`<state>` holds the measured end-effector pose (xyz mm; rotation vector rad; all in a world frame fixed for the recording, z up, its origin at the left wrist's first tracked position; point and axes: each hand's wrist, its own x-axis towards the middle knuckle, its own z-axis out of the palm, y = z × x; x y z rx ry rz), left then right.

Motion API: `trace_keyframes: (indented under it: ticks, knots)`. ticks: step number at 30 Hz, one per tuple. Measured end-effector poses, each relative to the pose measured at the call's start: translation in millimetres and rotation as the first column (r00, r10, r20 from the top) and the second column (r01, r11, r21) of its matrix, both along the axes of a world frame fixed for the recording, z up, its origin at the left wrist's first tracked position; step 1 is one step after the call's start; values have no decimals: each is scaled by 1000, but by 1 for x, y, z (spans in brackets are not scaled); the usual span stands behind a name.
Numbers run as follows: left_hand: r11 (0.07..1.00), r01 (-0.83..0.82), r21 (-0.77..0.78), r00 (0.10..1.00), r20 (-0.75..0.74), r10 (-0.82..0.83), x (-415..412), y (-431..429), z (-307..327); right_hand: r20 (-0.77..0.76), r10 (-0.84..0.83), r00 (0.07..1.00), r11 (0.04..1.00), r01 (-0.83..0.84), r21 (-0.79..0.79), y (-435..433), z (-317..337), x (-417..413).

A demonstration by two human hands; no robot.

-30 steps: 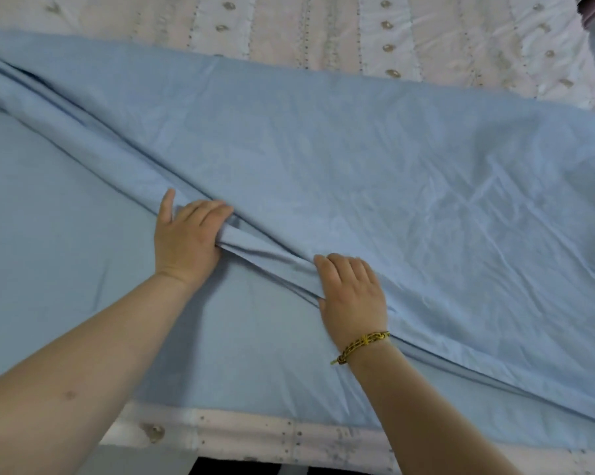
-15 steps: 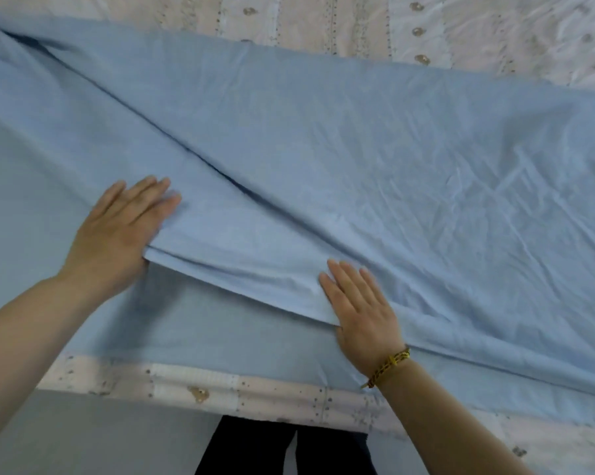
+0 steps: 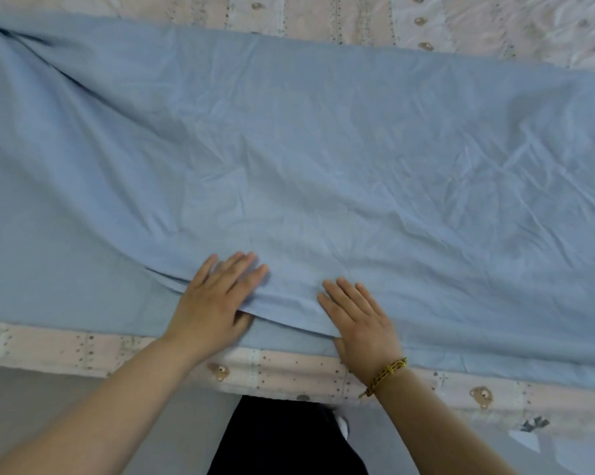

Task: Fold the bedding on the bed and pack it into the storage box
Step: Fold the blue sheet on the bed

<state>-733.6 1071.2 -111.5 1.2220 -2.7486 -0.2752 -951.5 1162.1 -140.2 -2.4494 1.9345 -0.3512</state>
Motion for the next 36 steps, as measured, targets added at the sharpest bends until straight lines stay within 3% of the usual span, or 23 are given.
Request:
trace_keyframes:
  ticks: [2, 5, 10, 13, 17, 21, 24, 27, 33, 36]
  knots:
    - [996, 63, -58, 998, -18, -64, -35, 17, -8, 42, 10, 999, 1000, -9, -30, 2, 3, 2]
    - [997, 3, -72, 999, 38, 0, -65, 25, -18, 39, 1, 999, 997, 2, -83, 12, 7, 5]
    - [994, -23, -103, 991, 128, 36, -68, 36, -14, -106, -254, 961, 966, 257, 14, 51, 2, -40]
    - [992, 12, -129, 989, 151, 8, -64, 50, -11, -93, -402, 911, 911, 408, 53, 74, 6, -77]
    - [992, 44, -118, 974, 224, -17, -65, 55, -12, -166, -399, 902, 910, 411, 44, 92, 5, -86]
    - [994, -18, -112, 979, 201, 41, -59, 39, -8, -162, -386, 908, 921, 390, -5, 82, 11, -73]
    - [992, -10, -130, 980, 196, 35, -32, 19, -6, -101, -271, 957, 963, 270, -17, 57, 13, -39]
    - [978, -48, -205, 993, 96, 69, 5, -12, -11, -41, -167, 985, 986, 168, 21, 19, 17, 13]
    - [964, -79, -255, 997, -5, 80, 84, -101, -14, 65, -185, 981, 983, 185, -3, -76, 23, 115]
    - [991, -74, -112, 997, 21, 77, 135, -150, -12, 98, -218, 971, 976, 219, -2, -132, 20, 173]
